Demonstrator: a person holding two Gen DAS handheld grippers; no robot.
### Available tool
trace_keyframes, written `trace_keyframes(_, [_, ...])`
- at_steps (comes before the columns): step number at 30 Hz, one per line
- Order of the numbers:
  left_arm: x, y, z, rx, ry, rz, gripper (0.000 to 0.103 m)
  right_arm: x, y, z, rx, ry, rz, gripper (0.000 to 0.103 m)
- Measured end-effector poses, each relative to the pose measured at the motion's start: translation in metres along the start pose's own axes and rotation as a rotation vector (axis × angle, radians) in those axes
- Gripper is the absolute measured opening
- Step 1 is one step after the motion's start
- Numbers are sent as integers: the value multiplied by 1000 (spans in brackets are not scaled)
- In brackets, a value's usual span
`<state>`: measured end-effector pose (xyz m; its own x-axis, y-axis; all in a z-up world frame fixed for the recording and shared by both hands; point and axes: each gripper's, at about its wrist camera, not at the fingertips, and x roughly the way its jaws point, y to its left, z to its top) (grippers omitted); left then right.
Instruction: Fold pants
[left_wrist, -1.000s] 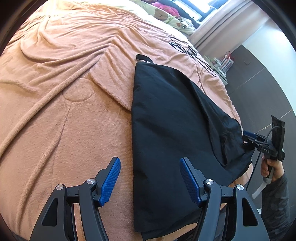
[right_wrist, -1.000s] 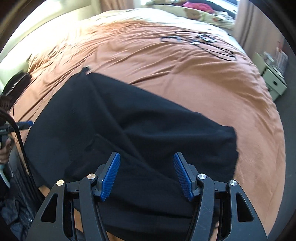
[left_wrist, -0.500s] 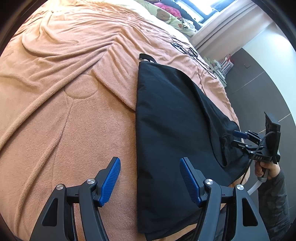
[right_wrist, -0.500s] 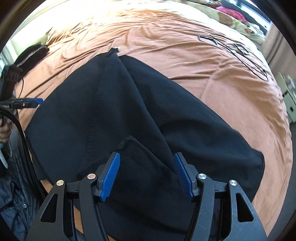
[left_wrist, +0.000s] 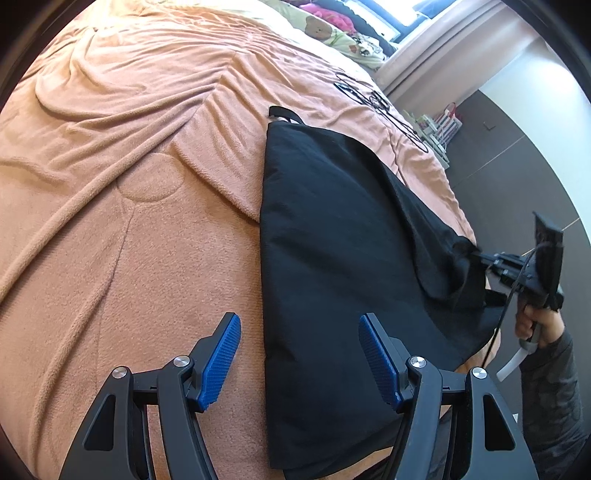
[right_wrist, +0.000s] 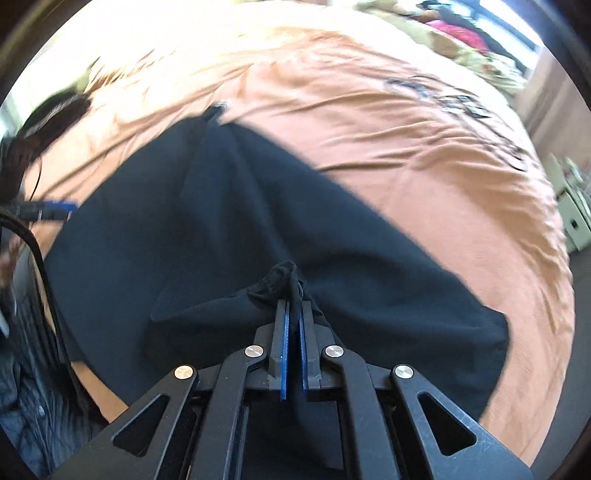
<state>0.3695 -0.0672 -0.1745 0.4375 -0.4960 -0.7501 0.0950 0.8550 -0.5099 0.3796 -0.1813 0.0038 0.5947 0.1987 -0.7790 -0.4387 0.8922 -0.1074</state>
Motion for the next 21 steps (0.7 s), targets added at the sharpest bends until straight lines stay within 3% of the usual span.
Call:
trace_keyframes(10, [1, -11, 3, 24, -10, 8, 69, -38, -82, -18, 362, -122, -221, 1])
trace_keyframes(18, [4, -14, 6, 32, -6, 19, 69, -49, -96, -16, 439, -130, -311, 1])
trace_keyframes(21, [5, -13, 5, 25, -1, 11, 69, -34, -99, -10, 476, -96, -331, 1])
